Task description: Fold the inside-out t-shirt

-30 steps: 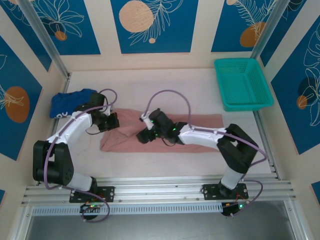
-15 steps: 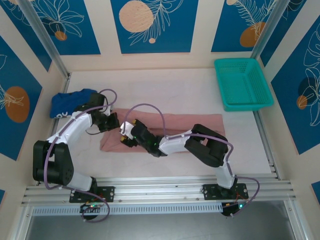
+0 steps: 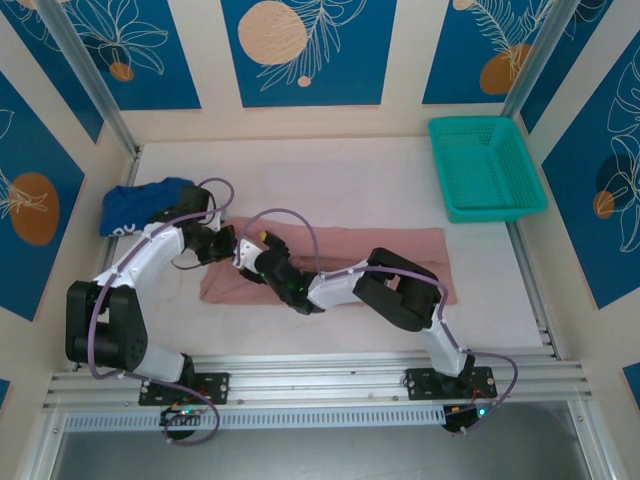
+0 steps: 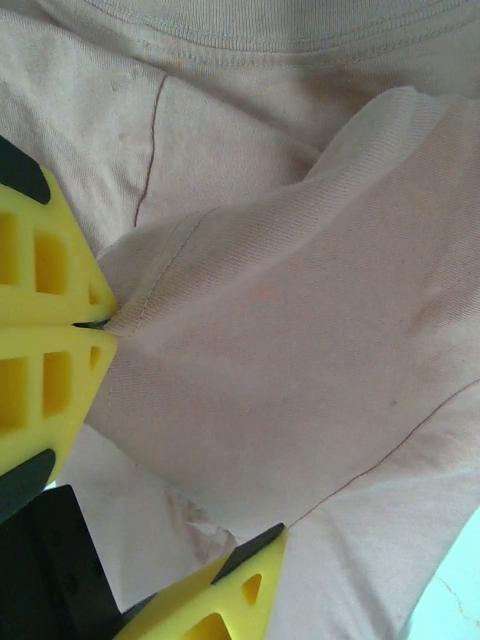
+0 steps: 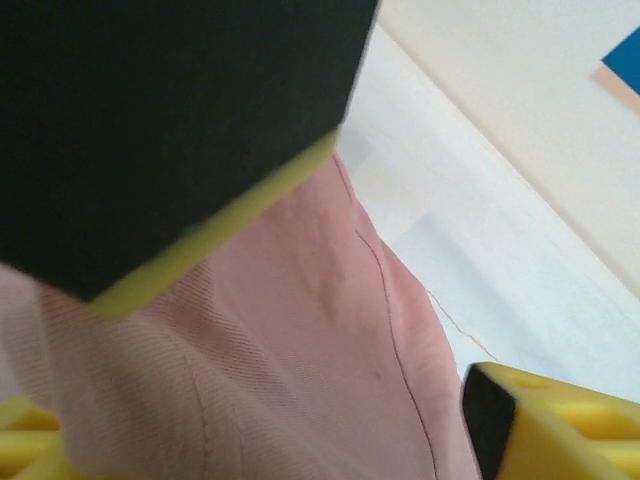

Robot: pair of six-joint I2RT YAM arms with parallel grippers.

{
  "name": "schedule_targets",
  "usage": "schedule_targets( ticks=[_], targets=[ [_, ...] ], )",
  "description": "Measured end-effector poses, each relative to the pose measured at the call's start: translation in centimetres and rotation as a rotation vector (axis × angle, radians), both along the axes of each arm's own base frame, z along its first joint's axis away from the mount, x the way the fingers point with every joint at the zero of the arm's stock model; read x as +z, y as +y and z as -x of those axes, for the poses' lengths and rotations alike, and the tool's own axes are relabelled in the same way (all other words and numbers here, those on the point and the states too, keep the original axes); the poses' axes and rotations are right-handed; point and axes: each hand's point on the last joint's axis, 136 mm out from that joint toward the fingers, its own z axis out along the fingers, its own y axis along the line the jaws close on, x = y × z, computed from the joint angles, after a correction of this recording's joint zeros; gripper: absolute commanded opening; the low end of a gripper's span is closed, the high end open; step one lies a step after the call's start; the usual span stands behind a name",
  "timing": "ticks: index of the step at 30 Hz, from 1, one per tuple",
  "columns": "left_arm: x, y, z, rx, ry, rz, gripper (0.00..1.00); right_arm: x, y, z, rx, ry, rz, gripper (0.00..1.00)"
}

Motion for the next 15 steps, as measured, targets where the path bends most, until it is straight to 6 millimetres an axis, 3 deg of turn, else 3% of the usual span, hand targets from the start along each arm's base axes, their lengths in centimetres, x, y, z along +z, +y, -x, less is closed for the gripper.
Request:
schedule_targets(
  ticks=[6, 11, 15],
  targets=[
    [-0.1, 0.2, 0.2, 0.002, 0.01, -0.011, 0.0, -0.7, -1.3, 1.6, 0.005, 0.009, 0.052, 0.39],
    [-0.4, 0.3, 0.8, -0.012, 0.032, -0.021, 0.01, 0.8, -2.1, 2.3, 0.009, 0.029, 0.046, 0.23],
    [-0.5, 0.2, 0.8, -0.018, 0.035, -0.019, 0.18, 1.2, -2.4, 2.8, 0.018, 0.054, 0.048, 0.17]
  ],
)
